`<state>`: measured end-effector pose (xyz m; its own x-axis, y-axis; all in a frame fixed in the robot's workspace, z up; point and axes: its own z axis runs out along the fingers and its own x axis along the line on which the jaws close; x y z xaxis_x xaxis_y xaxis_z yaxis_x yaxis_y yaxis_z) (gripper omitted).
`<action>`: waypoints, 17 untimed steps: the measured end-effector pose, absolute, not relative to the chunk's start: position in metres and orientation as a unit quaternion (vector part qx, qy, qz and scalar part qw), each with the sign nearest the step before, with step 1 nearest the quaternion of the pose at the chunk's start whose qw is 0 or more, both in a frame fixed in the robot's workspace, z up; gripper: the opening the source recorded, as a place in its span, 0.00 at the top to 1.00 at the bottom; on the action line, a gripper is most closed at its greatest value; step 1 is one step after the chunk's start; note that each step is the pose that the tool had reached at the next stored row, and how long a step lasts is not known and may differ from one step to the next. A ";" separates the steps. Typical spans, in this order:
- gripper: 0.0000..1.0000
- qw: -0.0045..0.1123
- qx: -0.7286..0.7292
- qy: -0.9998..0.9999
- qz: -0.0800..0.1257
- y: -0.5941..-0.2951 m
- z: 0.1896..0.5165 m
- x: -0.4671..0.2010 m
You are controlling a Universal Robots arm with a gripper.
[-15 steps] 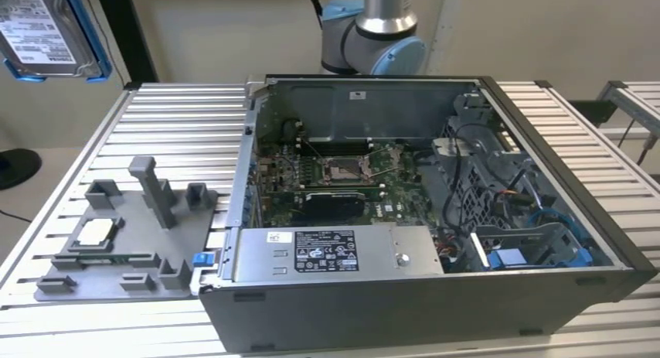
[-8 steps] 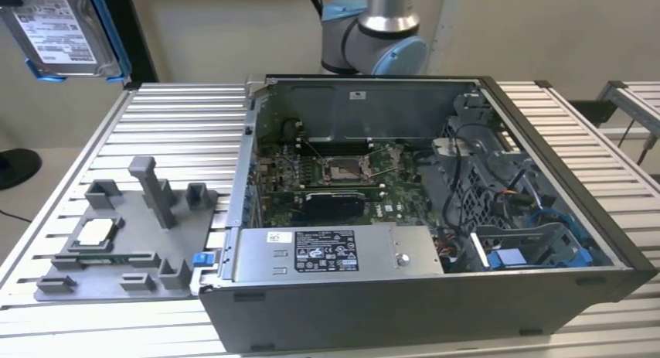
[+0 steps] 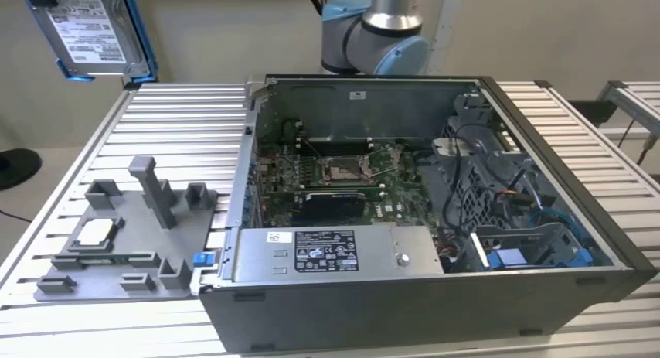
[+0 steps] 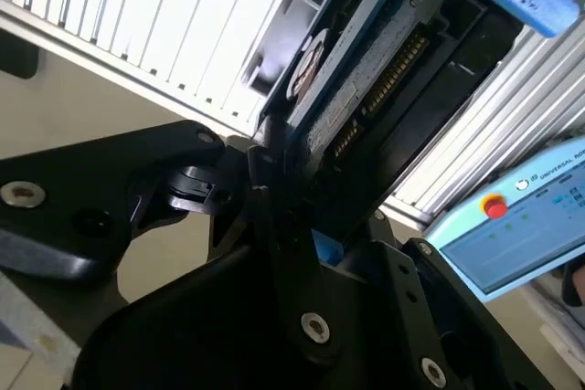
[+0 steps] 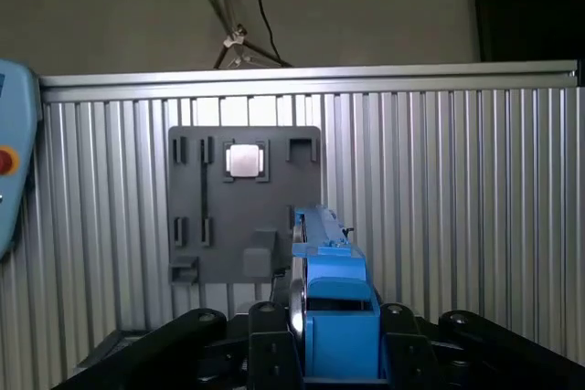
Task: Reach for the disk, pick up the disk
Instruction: 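Pick up the disk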
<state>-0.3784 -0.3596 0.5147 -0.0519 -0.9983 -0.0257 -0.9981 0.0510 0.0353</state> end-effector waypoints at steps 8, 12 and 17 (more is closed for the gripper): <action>1.00 0.003 0.689 -0.725 -0.022 -0.360 0.515 -0.346; 1.00 0.003 0.688 -0.725 -0.022 -0.360 0.515 -0.329; 1.00 0.003 0.688 -0.725 -0.022 -0.360 0.515 -0.309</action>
